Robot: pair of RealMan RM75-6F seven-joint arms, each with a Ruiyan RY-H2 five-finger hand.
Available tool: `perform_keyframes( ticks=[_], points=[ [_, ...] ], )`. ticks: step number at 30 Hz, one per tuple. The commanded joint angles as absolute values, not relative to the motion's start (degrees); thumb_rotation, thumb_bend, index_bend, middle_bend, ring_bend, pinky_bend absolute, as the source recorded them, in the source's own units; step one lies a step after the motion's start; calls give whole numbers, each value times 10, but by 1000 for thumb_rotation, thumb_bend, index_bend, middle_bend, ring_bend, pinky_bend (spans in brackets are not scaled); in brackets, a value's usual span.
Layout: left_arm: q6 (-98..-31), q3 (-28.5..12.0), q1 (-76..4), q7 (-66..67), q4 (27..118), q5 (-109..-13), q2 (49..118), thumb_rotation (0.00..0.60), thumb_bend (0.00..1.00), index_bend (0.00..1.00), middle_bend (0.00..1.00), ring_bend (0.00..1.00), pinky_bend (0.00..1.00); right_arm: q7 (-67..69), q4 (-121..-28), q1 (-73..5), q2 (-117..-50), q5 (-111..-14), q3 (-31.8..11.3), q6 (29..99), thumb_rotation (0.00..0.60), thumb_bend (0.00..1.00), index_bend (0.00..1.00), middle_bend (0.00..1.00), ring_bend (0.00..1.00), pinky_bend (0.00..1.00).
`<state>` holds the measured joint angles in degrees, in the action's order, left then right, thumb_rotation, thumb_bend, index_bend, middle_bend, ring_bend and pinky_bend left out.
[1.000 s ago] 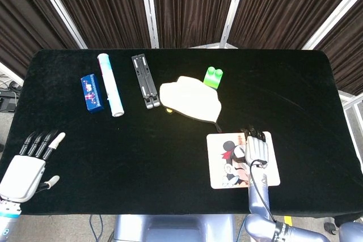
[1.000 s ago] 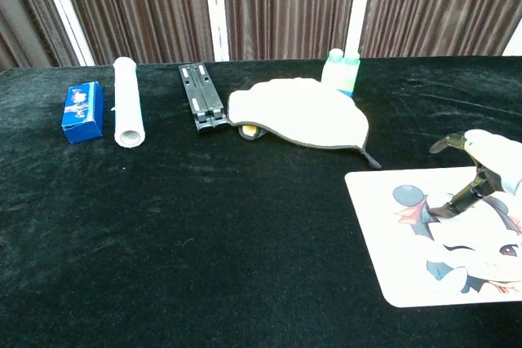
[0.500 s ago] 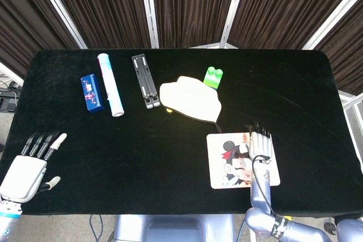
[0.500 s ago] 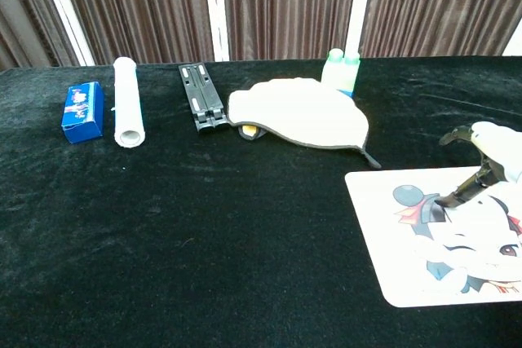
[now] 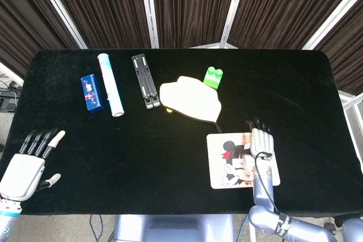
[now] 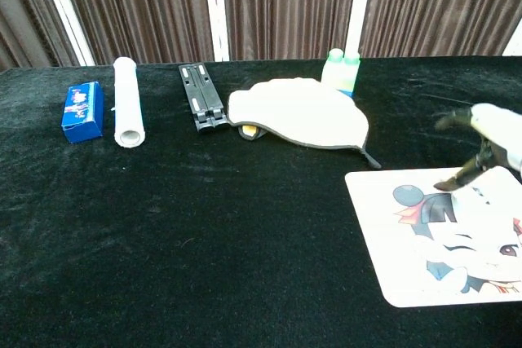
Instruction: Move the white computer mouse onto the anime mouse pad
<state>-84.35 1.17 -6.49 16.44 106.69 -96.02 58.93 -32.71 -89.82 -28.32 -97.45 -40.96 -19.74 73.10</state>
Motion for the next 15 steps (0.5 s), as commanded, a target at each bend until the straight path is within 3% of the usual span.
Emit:
perform_keyframes(
  ticks=[1, 7, 15],
  points=[
    [-847, 9, -64, 163, 1064, -958, 595, 600, 127, 0, 0, 0, 0, -270, -999, -265, -880, -481, -200, 712, 600, 161, 148, 0, 0, 0],
    [-857, 3, -61, 164, 1056, -953, 609, 600, 127, 0, 0, 0, 0, -198, -1036, -229, -755, -564, -171, 671, 600, 156, 148, 0, 0, 0],
    [-876, -4, -59, 135, 1037, -958, 628, 600, 104, 0, 0, 0, 0, -56, -967, -172, -680, -723, -112, 686, 600, 142, 148, 0, 0, 0]
  ],
)
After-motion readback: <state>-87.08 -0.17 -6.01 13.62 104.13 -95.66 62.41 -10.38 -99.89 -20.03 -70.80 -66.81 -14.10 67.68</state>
